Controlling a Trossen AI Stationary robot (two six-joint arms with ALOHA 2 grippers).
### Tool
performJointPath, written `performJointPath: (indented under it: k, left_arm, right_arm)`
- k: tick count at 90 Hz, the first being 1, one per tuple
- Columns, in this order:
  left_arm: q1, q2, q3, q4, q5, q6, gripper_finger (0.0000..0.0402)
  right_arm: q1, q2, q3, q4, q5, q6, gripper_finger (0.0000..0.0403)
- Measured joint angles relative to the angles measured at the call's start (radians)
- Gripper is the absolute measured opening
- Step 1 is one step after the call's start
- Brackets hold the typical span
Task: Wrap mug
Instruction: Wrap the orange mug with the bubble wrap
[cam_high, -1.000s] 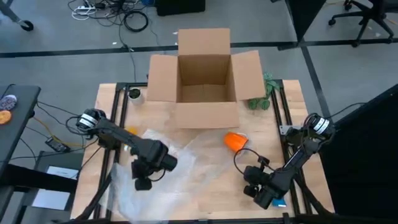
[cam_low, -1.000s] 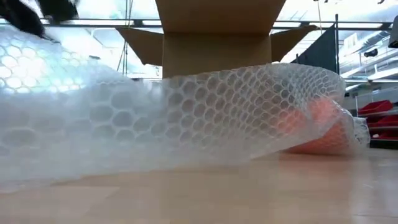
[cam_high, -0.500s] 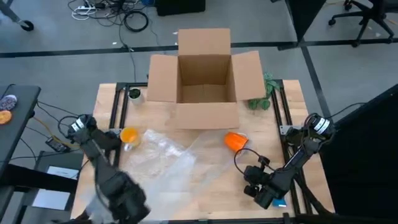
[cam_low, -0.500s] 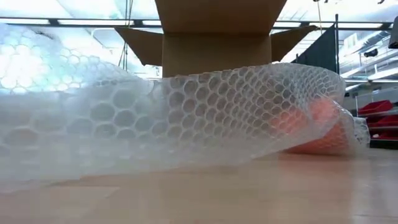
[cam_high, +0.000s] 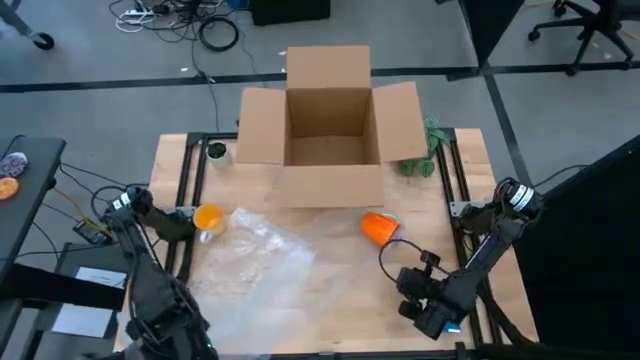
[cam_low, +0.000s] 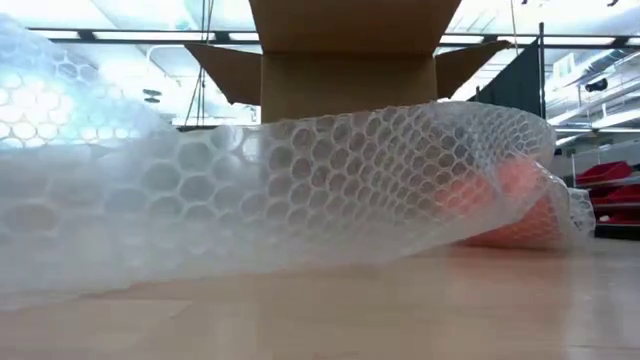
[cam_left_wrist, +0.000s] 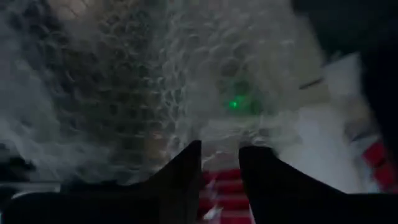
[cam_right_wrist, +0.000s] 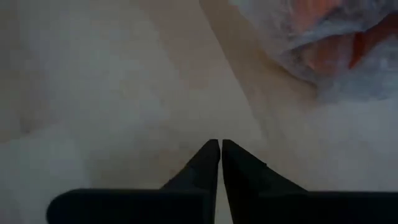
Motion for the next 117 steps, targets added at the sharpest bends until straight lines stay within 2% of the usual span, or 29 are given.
performJointPath:
  k: [8,29,39,45,56,73,89,96,106,117]
  left_arm:
    - [-0.033,0.000,0.040,-0.044,-0.043,-0.059,0.0100]
    - [-0.103,0.001,0.044,-0.011,-0.052,-0.167,0.0117]
    - [-0.133,0.003,0.044,0.085,0.015,-0.272,0.0129]
    - [-0.143,0.003,0.044,0.087,0.033,-0.304,0.0137]
    - [-0.160,0.002,0.045,0.069,0.004,-0.314,0.0151]
    - [-0.163,0.001,0.040,0.061,-0.151,-0.249,0.0181]
    - [-0.162,0.006,0.056,0.071,-0.082,-0.252,0.0207]
    - [-0.161,0.006,0.089,0.065,-0.088,-0.275,0.0207]
    - [-0.159,0.004,0.140,0.030,-0.189,-0.284,0.0203]
    - [-0.136,0.004,0.157,-0.089,-0.398,-0.211,0.0196]
  right_arm:
    - [0.013,0.000,0.019,0.000,-0.020,-0.015,0.0000]
    - [0.049,0.000,0.021,0.040,-0.034,0.011,0.0000]
    - [0.066,0.000,0.021,0.046,-0.040,0.043,0.0000]
    - [0.074,0.000,0.021,0.047,-0.042,0.061,0.0000]
    - [0.079,0.000,0.021,0.055,-0.038,0.076,0.0000]
    - [0.079,0.001,0.021,0.069,-0.032,0.081,0.0000]
    - [0.079,0.001,0.021,0.072,-0.028,0.090,0.0000]
    - [0.079,0.001,0.021,0.073,-0.025,0.092,0.0000]
    - [0.079,0.001,0.021,0.073,-0.009,0.094,0.0000]
    - [0.078,0.001,0.021,0.073,0.023,0.093,0.0000]
